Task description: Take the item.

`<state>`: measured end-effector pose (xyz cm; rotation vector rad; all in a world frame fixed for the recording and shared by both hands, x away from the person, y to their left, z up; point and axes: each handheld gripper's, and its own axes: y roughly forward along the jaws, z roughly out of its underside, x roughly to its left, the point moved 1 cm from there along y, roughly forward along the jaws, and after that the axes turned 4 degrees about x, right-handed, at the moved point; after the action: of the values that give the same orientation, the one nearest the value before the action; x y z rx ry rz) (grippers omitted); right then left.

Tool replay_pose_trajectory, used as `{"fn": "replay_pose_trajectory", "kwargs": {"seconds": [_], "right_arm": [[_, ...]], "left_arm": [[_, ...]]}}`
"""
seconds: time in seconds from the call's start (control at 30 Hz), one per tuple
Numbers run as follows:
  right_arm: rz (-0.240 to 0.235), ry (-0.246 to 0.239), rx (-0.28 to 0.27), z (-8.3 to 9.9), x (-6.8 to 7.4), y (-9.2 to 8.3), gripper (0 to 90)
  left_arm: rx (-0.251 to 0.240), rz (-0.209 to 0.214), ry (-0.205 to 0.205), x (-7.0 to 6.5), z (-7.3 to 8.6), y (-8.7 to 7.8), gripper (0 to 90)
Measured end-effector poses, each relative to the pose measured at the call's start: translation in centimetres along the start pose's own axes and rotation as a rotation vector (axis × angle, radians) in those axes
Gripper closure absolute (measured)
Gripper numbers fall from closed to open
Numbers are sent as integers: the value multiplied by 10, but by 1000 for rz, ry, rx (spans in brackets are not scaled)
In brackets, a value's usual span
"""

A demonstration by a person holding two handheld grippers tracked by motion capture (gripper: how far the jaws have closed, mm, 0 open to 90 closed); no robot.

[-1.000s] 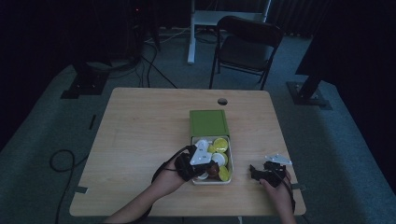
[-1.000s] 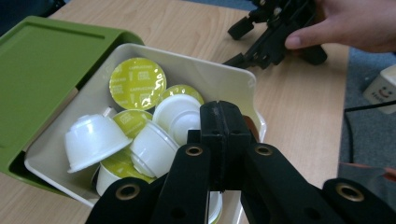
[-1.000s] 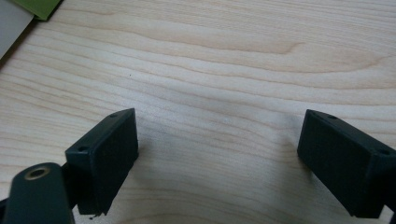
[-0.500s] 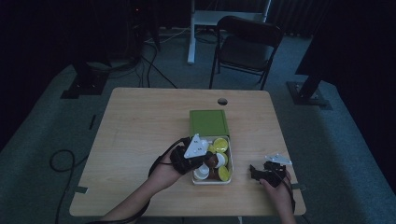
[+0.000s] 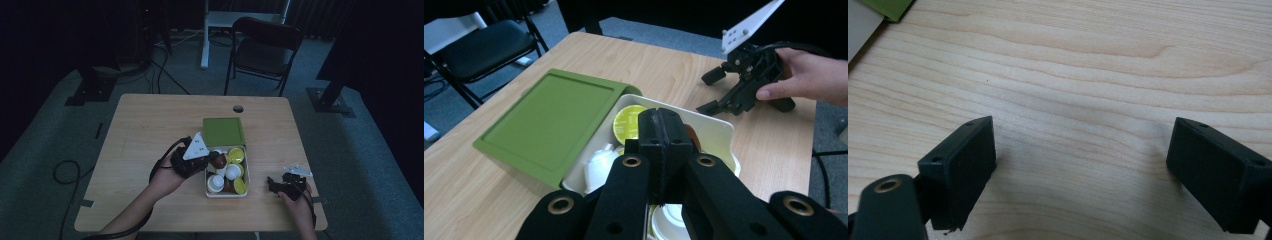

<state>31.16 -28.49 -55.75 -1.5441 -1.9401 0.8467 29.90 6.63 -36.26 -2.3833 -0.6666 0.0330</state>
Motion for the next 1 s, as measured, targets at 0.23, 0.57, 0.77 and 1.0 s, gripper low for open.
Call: {"fn": "replay_pose_trajectory", "kwargs": {"seconds": [0.23, 0.57, 0.77, 1.0], "right_arm": [[0, 0, 0, 0, 0, 0, 118], [0, 1, 1, 0, 0, 0, 118], [0, 0, 1, 0, 0, 0, 118], [0, -1, 1, 0, 0, 0, 118]], "left_arm": [[-12, -25, -13, 10, 3, -14, 900], [-2, -74, -65, 33, 24, -35, 900], [8, -91, -101, 48, 40, -42, 900], [29, -111, -134, 61, 64, -44, 900]]}}
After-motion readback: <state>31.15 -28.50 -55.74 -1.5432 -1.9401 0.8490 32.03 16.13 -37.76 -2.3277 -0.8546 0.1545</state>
